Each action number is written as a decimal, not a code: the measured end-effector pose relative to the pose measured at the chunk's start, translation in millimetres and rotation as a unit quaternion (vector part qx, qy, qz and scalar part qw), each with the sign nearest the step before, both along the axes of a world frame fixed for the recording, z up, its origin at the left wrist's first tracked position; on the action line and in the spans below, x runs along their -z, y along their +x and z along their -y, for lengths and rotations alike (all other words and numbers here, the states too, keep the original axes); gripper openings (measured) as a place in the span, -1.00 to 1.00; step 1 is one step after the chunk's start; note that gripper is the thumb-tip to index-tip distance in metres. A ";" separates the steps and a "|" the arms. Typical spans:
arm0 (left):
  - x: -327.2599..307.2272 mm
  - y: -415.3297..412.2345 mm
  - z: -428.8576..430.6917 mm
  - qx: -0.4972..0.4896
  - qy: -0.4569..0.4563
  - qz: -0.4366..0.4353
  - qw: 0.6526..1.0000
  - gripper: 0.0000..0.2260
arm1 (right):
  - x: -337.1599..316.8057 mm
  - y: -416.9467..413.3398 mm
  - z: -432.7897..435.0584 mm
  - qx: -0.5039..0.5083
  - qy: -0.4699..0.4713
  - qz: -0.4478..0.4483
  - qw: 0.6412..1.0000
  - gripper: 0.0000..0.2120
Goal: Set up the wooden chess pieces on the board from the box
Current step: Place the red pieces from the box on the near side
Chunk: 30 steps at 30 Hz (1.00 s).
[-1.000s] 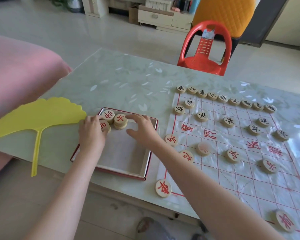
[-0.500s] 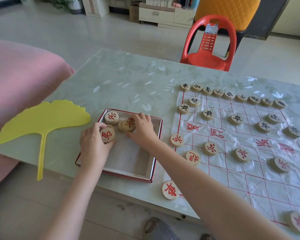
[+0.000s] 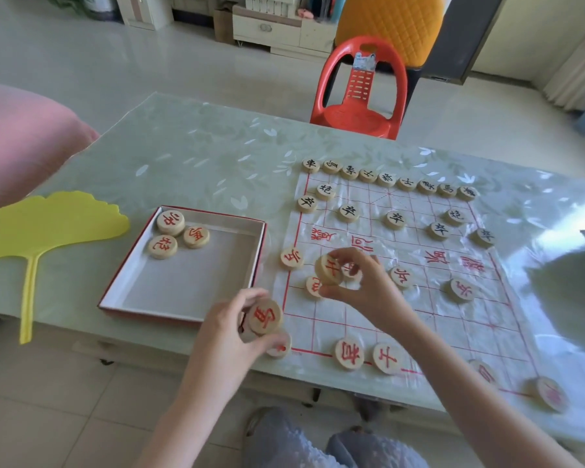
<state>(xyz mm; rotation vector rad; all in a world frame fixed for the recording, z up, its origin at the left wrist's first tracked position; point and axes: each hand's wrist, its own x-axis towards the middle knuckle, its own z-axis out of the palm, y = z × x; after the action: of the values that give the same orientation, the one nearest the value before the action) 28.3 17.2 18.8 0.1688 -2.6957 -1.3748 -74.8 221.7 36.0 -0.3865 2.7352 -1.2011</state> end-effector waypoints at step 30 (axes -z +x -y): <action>30.9 0.9 -85.5 0.060 -0.192 0.003 0.980 -0.49 | 41.5 87.7 -173.4 0.080 0.212 -0.002 0.974 -0.50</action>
<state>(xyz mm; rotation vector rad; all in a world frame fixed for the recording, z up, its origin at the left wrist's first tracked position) 29.2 102.7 -12.0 -0.0248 -2.9520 -0.8497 12.8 395.1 -5.5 -0.1183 2.9657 -0.6067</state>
